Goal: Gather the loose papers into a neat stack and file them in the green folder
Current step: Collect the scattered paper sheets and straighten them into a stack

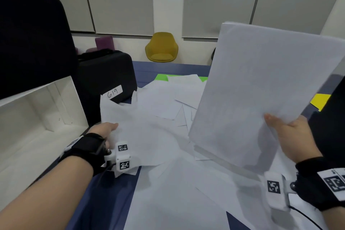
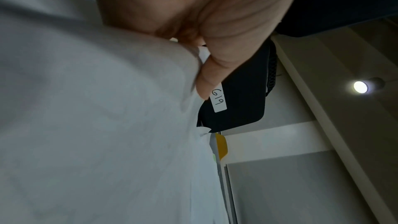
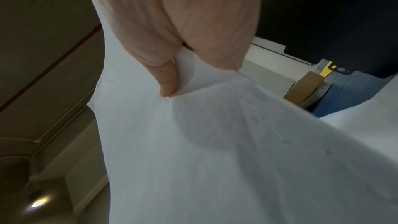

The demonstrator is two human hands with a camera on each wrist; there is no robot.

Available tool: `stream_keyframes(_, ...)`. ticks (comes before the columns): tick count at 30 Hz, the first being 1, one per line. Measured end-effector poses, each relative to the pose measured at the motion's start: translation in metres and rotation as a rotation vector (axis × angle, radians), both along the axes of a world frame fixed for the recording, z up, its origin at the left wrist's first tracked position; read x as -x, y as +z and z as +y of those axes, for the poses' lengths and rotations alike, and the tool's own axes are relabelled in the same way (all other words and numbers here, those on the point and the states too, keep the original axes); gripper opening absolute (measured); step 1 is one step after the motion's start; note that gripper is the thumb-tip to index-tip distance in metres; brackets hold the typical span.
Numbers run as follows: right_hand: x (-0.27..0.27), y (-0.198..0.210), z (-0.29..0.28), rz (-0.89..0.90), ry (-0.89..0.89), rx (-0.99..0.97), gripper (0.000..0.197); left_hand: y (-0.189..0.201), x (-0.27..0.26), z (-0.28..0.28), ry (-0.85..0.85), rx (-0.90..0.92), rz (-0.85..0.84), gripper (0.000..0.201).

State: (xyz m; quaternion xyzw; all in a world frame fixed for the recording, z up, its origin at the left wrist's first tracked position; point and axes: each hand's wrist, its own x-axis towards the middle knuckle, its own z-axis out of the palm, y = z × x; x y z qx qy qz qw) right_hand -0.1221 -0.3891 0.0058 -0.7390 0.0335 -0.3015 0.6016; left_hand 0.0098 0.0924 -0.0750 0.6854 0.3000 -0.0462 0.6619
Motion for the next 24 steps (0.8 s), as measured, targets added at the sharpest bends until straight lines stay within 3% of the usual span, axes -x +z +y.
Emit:
stream_keyframes(4,-0.001,-0.003,0.009,0.004,0.024,0.052,0.016,-0.032,-0.043,0.002,-0.091,0.035,0.047,0.043)
stream_keyframes(9,0.001,-0.006,0.006,0.008,0.057,0.086,0.02,-0.006,-0.02,-0.04,-0.09,-0.005,-0.015,0.035)
stream_keyframes(11,0.002,-0.006,0.004,0.0,0.064,0.099,0.019,0.008,-0.008,-0.051,-0.094,-0.152,-0.052,0.035)
stream_keyframes(15,0.004,-0.008,-0.001,-0.009,0.061,0.102,0.02,0.04,0.012,-0.059,-0.125,-0.672,-0.216,0.024)
stream_keyframes(18,0.006,-0.009,-0.006,-0.007,0.047,0.064,0.015,0.065,0.026,-0.057,-0.165,-0.898,-0.337,0.04)
stream_keyframes(21,0.004,-0.01,-0.009,0.0,0.048,0.039,0.018,0.096,0.044,-0.049,-0.199,-1.059,-0.417,0.036)
stream_keyframes(24,0.001,-0.006,-0.004,-0.009,0.076,-0.003,0.01,0.123,0.063,-0.038,-0.196,-1.172,-0.566,0.035)
